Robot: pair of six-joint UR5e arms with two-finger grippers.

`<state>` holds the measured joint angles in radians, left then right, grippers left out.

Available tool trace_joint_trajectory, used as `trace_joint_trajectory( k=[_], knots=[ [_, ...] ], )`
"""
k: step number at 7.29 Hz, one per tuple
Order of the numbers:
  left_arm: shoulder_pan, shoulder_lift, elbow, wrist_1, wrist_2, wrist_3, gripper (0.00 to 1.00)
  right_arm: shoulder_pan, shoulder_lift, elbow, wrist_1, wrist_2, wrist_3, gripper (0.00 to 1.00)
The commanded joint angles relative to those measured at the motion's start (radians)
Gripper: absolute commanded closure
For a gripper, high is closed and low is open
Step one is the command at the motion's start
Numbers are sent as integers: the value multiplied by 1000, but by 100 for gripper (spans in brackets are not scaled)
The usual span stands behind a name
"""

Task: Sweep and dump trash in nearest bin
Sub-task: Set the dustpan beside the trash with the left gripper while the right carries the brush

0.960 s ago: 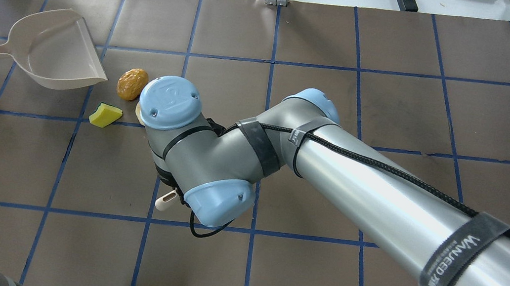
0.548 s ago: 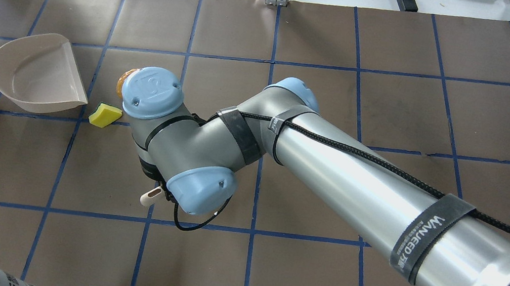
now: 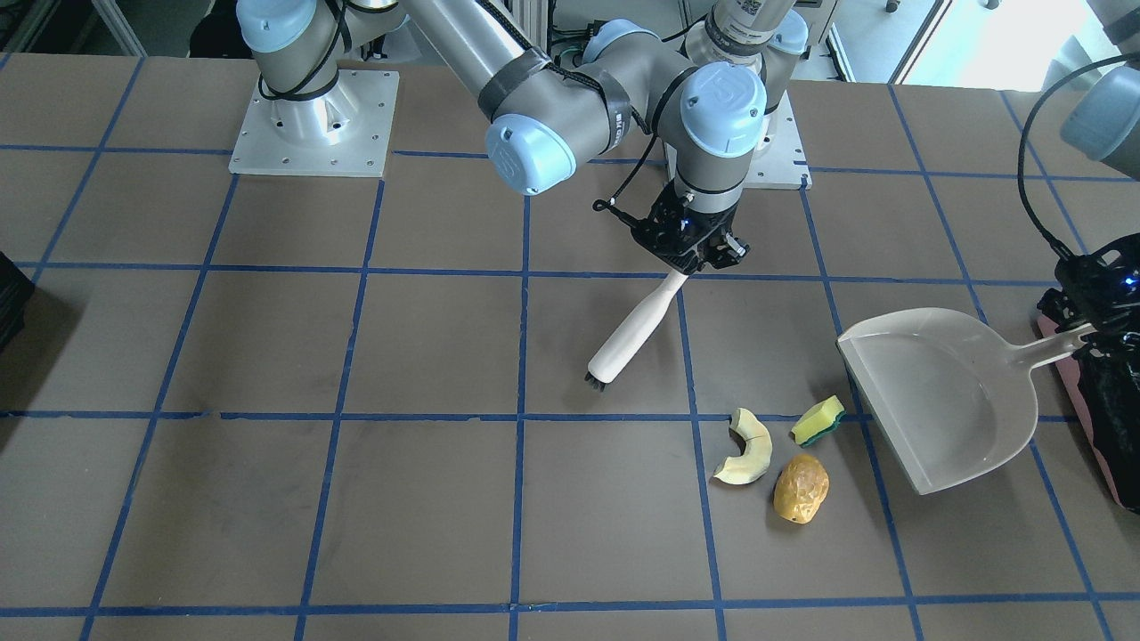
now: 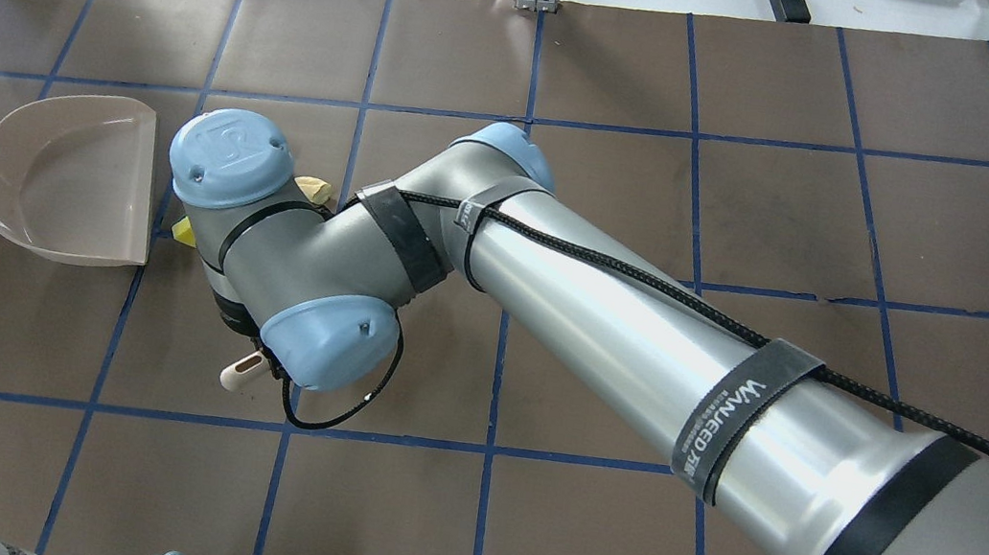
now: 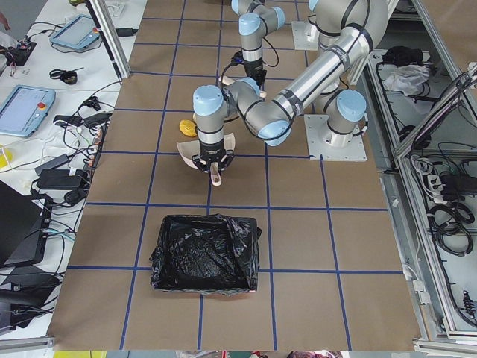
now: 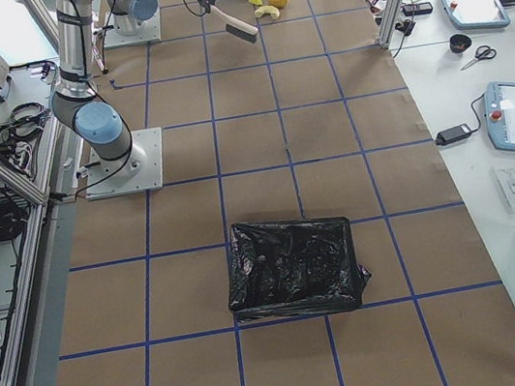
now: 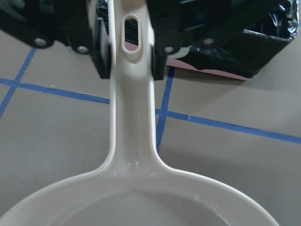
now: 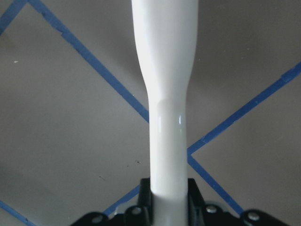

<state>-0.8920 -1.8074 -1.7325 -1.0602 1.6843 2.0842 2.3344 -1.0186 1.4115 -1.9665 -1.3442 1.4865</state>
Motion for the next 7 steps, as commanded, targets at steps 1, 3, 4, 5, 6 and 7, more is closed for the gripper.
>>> trace_joint_trajectory(
  k=[1,3,4,5,6,7],
  knots=[
    [8,11,-86,43,-117,159,100,14,49,-71,4,33,-2,100],
    [94,-26,-67,69,-166,204,100,29,86,-115,6,39,0,100],
    [107,-26,-46,69,-166,215,100,34,92,-120,9,39,-2,100],
    [108,-30,-39,69,-166,209,100,36,94,-123,5,40,-9,100],
    [110,-46,-39,72,-169,206,100,34,95,-124,4,48,-29,100],
    [108,-59,-36,74,-170,191,100,36,95,-129,4,59,-29,100]
  ],
)
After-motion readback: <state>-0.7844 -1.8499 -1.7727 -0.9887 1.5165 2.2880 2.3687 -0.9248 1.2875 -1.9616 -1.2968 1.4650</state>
